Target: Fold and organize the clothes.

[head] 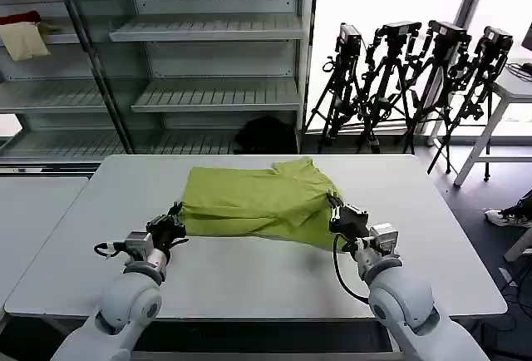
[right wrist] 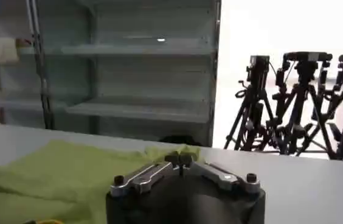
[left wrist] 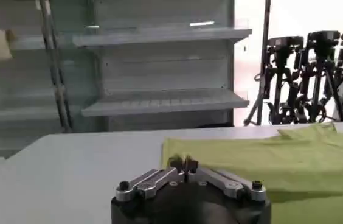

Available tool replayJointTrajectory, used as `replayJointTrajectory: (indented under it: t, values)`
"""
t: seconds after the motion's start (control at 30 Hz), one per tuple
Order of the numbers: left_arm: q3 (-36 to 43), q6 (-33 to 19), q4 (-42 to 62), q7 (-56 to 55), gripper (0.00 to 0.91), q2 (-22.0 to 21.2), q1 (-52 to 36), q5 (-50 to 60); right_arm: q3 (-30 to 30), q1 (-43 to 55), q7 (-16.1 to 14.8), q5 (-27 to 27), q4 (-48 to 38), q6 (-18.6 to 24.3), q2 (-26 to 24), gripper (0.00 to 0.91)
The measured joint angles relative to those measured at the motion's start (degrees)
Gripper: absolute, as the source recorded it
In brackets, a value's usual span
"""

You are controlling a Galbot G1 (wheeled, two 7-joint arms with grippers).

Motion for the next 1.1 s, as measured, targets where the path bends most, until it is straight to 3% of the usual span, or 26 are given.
replayJointTrajectory:
  t: [1.1]
  values:
    - [1.2, -2.8, 2.4, 4.0, 0.01, 1.5, 3.0, 4.7, 1.3, -5.6, -1.4, -0.9, -3.9, 4.2, -0.5, 0.0]
